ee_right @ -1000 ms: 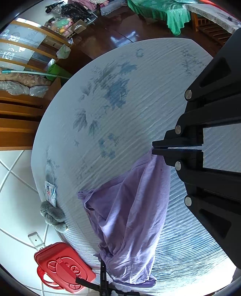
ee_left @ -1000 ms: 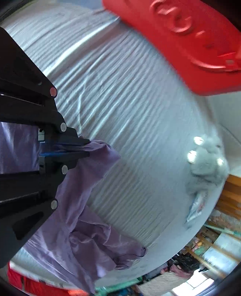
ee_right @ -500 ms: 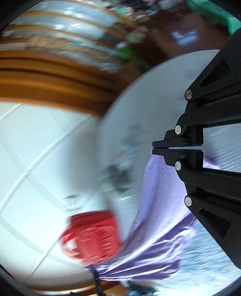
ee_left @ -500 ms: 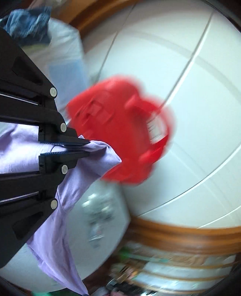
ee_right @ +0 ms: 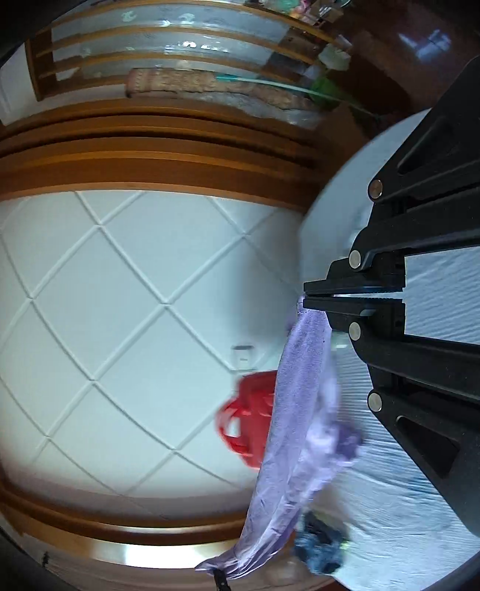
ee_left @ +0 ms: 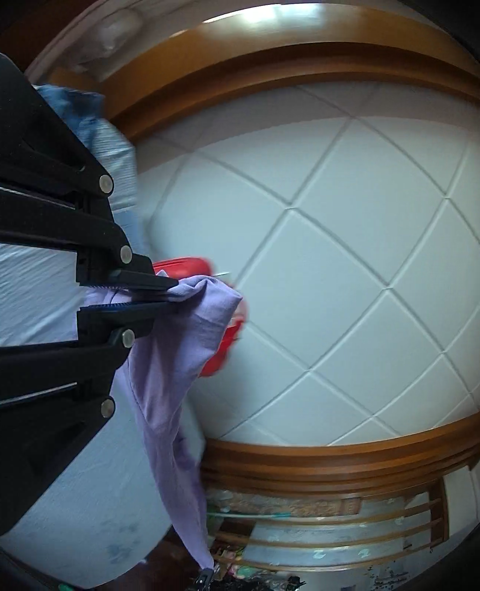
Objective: Fold clothes
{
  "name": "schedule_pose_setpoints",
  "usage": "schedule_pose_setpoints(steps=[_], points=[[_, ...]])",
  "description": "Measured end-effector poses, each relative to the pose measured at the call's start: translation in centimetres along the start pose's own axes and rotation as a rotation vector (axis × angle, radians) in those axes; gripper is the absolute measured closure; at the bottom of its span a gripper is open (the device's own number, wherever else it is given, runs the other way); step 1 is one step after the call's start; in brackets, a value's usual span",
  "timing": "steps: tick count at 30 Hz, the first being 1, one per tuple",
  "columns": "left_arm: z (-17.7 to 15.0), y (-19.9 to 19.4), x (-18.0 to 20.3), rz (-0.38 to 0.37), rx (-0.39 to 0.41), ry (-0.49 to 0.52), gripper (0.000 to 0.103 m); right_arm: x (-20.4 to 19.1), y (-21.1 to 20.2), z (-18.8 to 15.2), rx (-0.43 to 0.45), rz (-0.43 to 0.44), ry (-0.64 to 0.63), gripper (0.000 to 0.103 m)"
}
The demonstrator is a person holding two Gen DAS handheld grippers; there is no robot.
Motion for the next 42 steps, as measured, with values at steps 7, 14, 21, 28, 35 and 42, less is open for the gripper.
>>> schedule_pose_setpoints(steps=[7,14,21,28,35,42], points=[[-19.1,10.8,5.4,-0.082,-0.409,-0.063,0.098,1.1,6.3,-17.0,-0.433,0.06,0.072,0.103],[-28.3,14.4,7.4,-0.141,-0.594,-0.098,0.097,1.8,10.3,-26.1,-0.724,0.051,0.04,0.103],[-27.3,10.8,6.7,-0.186,-0.596,-0.076,0.041,1.6,10.2,-25.8,-0.757,0.089,0.014,0.086],[-23.2,9.8,6.9,-0.193,-0.521,-0.05,0.037,0.9,11.9,-25.4,-0.758,0.11,0.01,0.082],[-26.7,14.8,9.0,-0.212,-0.637,-0.009,0.037,1.4,12.2,-25.9,-0.784,0.115,-0.01,0.066],[-28.7,15.8,10.5,-0.248,-0.698,0.009,0.065,-0.5,14.4,-26.9,-0.837,0.158,-0.088,0.066]])
Point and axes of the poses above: each gripper's, at about its wrist camera, not at the fingertips, and y roughly the way its jaws point, x to its right, z to its top, the point moved 7 cm from there along y, roughly the way its jaws point, and after that the axes turned 15 degrees about -x, right-handed, at the moved point
